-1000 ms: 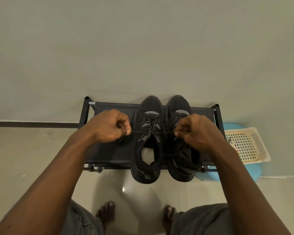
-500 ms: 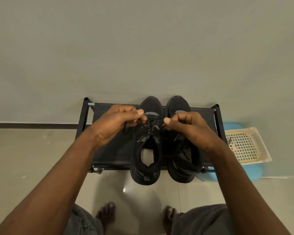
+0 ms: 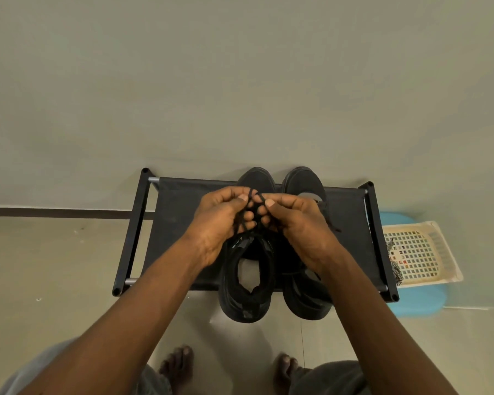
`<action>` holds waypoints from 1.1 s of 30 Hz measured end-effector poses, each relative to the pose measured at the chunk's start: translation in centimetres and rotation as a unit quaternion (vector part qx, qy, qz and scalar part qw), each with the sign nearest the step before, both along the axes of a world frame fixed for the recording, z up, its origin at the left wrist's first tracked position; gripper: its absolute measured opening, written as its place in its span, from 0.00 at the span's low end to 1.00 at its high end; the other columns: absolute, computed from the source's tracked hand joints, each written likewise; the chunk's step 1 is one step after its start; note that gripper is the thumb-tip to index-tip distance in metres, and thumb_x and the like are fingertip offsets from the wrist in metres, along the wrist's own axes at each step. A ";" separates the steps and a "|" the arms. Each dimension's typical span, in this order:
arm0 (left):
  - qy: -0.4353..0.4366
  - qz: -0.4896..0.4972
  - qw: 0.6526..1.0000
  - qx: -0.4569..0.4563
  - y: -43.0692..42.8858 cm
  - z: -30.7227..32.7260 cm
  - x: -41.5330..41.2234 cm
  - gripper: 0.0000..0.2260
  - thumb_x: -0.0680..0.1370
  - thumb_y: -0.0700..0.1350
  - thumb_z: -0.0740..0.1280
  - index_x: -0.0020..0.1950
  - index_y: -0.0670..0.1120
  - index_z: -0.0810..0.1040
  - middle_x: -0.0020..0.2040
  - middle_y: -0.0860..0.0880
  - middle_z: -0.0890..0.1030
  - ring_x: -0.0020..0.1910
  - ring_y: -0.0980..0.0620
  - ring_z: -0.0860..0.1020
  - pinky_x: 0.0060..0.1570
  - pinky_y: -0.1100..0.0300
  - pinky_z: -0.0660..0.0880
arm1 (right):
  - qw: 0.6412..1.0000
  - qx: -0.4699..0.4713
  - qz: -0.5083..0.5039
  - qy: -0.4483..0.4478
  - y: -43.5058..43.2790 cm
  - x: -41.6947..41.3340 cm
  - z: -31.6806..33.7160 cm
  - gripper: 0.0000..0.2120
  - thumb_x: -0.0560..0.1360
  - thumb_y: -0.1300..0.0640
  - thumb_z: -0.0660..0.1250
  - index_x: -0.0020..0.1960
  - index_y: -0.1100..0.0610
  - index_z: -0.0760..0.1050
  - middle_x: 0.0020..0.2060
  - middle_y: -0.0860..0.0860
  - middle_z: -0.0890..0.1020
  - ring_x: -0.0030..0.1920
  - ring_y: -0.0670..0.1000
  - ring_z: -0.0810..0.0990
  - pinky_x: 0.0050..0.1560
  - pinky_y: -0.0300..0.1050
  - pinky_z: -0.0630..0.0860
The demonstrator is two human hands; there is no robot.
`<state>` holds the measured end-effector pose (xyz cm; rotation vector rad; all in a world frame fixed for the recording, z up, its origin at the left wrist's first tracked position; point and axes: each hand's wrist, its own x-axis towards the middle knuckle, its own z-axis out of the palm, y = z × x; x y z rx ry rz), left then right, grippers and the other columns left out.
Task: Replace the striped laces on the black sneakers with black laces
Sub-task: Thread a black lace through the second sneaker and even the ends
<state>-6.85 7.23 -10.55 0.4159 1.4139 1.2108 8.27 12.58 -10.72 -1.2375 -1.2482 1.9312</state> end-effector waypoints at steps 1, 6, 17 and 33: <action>0.003 0.005 1.000 -0.006 0.1 -0.2 0.0 0.10 0.84 0.37 0.64 0.52 0.43 0.85 0.42 0.46 0.84 0.36 0.56 0.80 0.41 0.61 0.83 | 1.000 -0.002 0.005 0.008 0.1 0.1 0.0 0.10 0.82 0.64 0.65 0.58 0.62 0.84 0.43 0.55 0.85 0.41 0.47 0.80 0.46 0.37 0.79; -0.037 0.009 0.999 -0.002 0.1 -0.4 0.1 0.09 0.82 0.32 0.67 0.54 0.42 0.86 0.44 0.45 0.87 0.37 0.56 0.83 0.42 0.63 0.83 | 0.999 -0.010 0.038 0.022 0.3 0.6 0.3 0.09 0.76 0.68 0.71 0.56 0.65 0.82 0.45 0.60 0.87 0.45 0.52 0.85 0.49 0.39 0.82; 0.083 -0.194 0.974 0.080 -0.3 -0.2 -1.3 0.08 0.82 0.37 0.68 0.58 0.41 0.85 0.49 0.39 0.87 0.48 0.47 0.85 0.50 0.58 0.82 | 0.998 -0.065 0.015 0.009 0.8 1.3 0.0 0.14 0.73 0.64 0.75 0.55 0.70 0.79 0.39 0.59 0.85 0.37 0.52 0.82 0.43 0.40 0.82; 0.221 -0.205 0.952 0.043 0.2 -0.9 -1.1 0.05 0.81 0.43 0.71 0.47 0.48 0.86 0.38 0.47 0.85 0.35 0.54 0.78 0.39 0.59 0.76 | 0.979 0.176 0.015 -0.104 0.4 0.7 -0.1 0.09 0.75 0.64 0.76 0.47 0.67 0.77 0.36 0.56 0.86 0.37 0.52 0.86 0.42 0.43 0.83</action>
